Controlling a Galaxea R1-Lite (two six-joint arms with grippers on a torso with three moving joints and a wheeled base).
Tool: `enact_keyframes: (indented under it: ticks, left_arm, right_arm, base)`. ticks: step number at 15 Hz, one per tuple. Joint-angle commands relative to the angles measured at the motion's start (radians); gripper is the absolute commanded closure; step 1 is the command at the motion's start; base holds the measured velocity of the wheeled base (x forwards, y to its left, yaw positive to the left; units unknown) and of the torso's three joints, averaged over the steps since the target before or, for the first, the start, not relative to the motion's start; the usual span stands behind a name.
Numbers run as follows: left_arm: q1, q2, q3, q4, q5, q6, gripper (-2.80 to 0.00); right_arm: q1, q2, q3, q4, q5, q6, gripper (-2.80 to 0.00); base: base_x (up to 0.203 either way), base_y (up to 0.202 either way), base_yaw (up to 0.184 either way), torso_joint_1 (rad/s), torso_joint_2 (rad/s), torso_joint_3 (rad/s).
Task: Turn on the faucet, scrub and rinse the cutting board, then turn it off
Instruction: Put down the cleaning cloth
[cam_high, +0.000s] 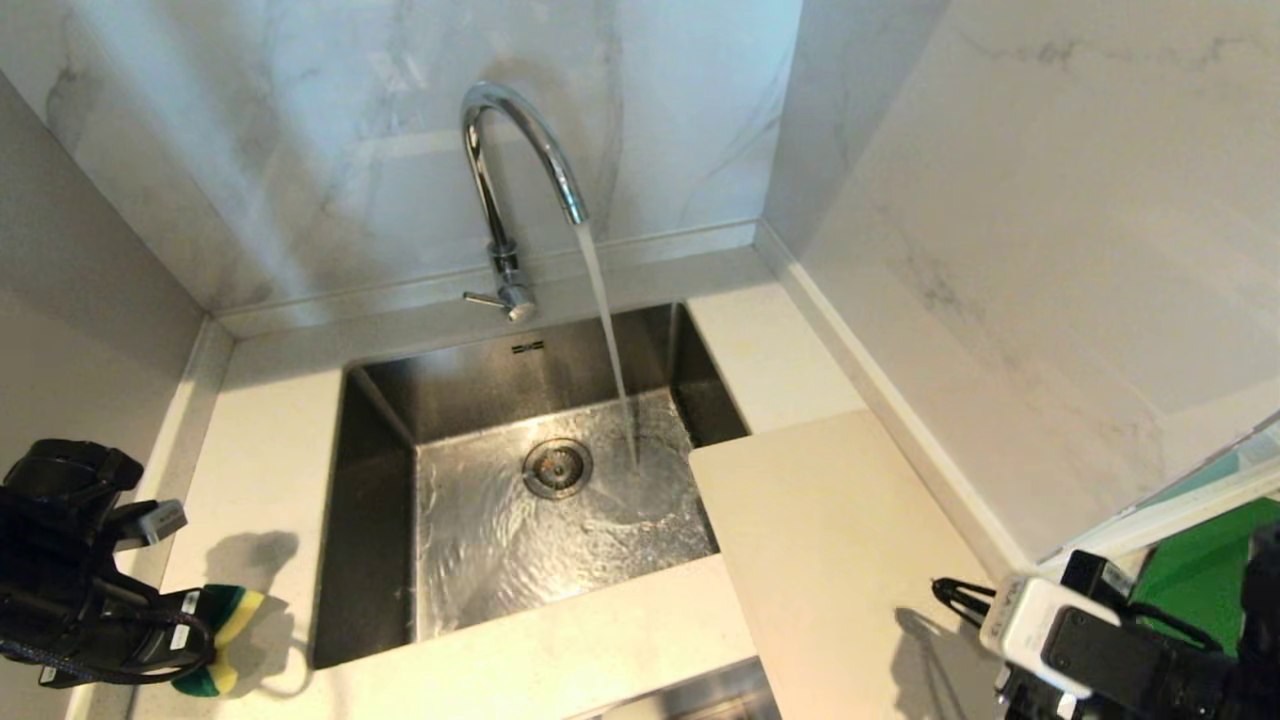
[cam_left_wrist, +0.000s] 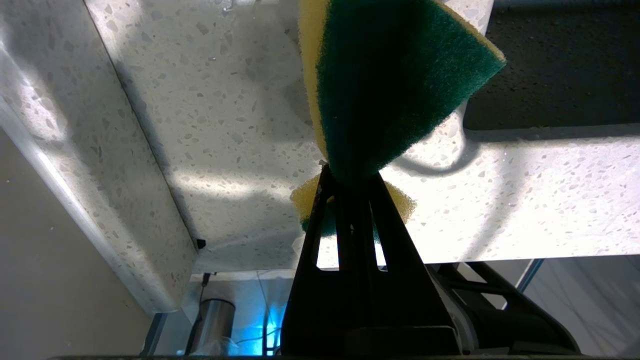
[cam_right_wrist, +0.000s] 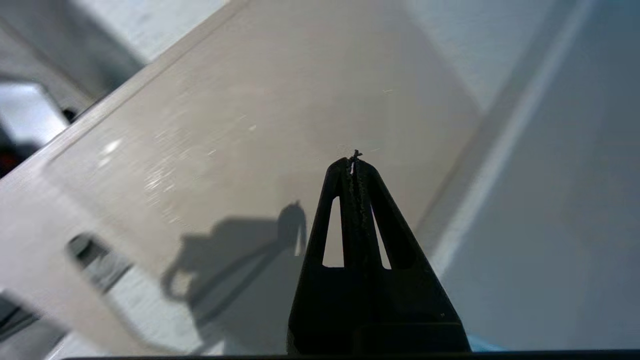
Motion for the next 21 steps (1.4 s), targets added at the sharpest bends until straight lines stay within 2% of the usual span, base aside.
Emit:
enact_keyframes:
  ticks: [1,3,5,7,9,10,13,15,19,21]
  left_arm:
    - [0.001,0.001,-0.001,0.002,-0.002,-0.002,0.0]
    - [-0.001,0.001,-0.003,0.002,-0.002,-0.002,0.0]
    - [0.001,0.001,-0.001,0.002,-0.004,-0.003,0.0]
    - [-0.001,0.001,-0.001,0.002,-0.004,-0.003,0.0]
    - [-0.007,0.004,-0.001,0.002,-0.005,-0.005,0.0]
    - [-0.007,0.007,-0.001,0.0,-0.005,-0.005,0.0]
    - [-0.007,0.009,0.006,-0.024,-0.005,-0.006,0.0]
    - [-0.009,0.017,0.008,-0.041,-0.007,-0.006,0.0]
    - [-0.013,0.032,0.006,-0.046,-0.031,-0.008,0.0]
    - [-0.017,0.043,0.008,-0.08,-0.033,-0.008,0.0]
  right_arm:
    - [-0.024,-0.031,-0.105,-0.004,-0.014,0.056,0.0]
    - [-0.026,-0.057,-0.192,0.007,-0.095,0.21,0.0]
    - [-0.026,-0.104,-0.265,0.085,-0.128,0.325,0.0]
    - [-0.026,-0.174,-0.379,0.308,-0.174,0.443,0.0]
    - [-0.025,-0.254,-0.484,0.526,-0.209,0.596,0.0]
    - [-0.025,-0.301,-0.512,0.597,-0.229,0.636,0.0]
    - [-0.025,-0.432,-0.581,0.78,-0.305,0.677,0.0]
    - [-0.025,-0.504,-0.63,0.949,-0.325,0.733,0.0]
    - [-0.026,-0.58,-0.731,1.226,-0.327,0.999,0.0]
    - [-0.033,-0.634,-0.75,1.301,-0.328,1.025,0.0]
  base:
    - [0.0,0.0,0.0,0.0,0.0,0.0]
    - [0.0,0.0,0.0,0.0,0.0,0.0]
    - [0.0,0.0,0.0,0.0,0.0,0.0]
    - [0.0,0.0,0.0,0.0,0.0,0.0]
    - [0.0,0.0,0.0,0.0,0.0,0.0]
    - [0.0,0.0,0.0,0.0,0.0,0.0]
    - [0.0,0.0,0.0,0.0,0.0,0.0]
    - [0.0,0.0,0.0,0.0,0.0,0.0]
    - [0.0,0.0,0.0,0.0,0.0,0.0]
    - [0.0,0.0,0.0,0.0,0.0,0.0]
